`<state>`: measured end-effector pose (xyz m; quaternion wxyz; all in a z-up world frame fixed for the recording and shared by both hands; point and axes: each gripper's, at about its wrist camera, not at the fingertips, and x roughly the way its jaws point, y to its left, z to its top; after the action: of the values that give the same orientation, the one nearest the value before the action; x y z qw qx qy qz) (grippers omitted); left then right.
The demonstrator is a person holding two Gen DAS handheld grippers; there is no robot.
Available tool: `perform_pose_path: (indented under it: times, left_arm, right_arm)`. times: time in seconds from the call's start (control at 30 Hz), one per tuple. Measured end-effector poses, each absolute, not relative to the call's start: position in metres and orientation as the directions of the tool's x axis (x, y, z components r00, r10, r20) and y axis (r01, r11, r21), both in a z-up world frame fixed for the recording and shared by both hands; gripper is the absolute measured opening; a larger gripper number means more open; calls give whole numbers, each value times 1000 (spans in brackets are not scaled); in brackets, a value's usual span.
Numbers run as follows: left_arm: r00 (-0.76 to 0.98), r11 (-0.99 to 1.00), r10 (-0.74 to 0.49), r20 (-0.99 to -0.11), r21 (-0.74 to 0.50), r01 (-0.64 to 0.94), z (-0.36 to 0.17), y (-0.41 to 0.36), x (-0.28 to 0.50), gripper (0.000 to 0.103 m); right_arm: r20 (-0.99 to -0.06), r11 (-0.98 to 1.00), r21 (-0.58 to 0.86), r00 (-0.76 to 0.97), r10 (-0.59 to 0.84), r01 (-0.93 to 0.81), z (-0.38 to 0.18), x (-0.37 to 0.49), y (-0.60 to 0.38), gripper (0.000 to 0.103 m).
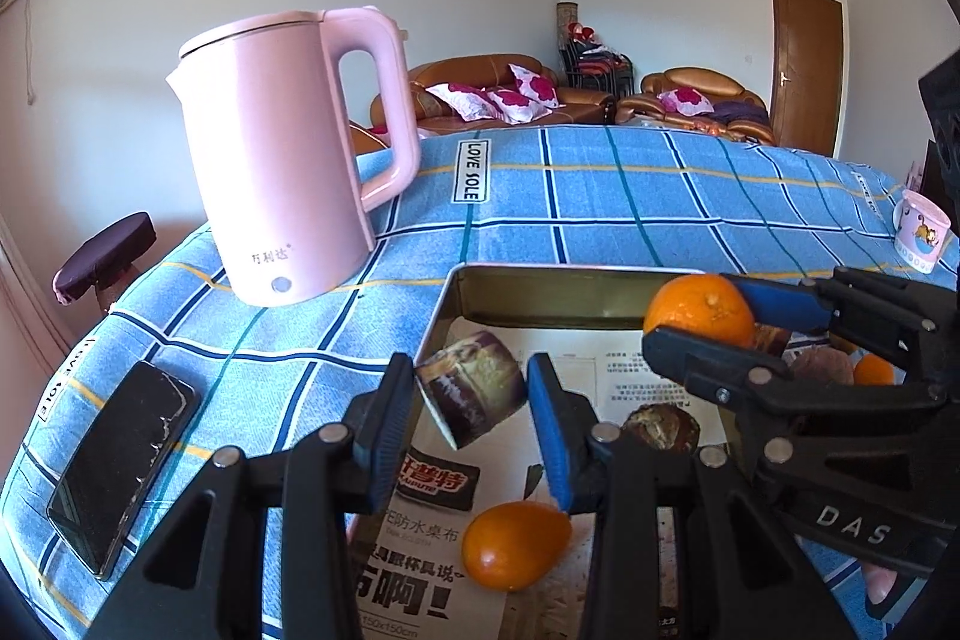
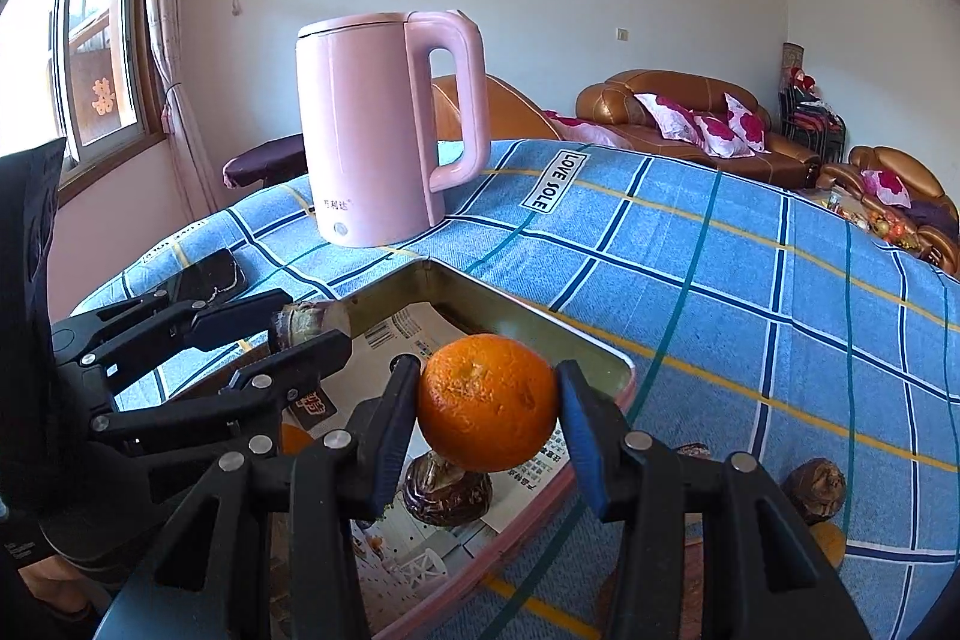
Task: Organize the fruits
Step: 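Carry the large orange with the right gripper while the left carries the jar over the tin, then lower and open the right gripper on the orange while the left releases the jar into the tin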
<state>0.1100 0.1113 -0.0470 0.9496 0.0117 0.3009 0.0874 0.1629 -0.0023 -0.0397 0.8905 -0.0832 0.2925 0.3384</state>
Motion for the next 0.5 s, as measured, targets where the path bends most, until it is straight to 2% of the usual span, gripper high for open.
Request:
perform_pose_path:
  times: [0.5]
  left_arm:
    - [779,982,187,-599,102,-157,-52,114,118,41]
  right_arm:
    - [-606,760,53,584,540,-648,-50,168,2,49]
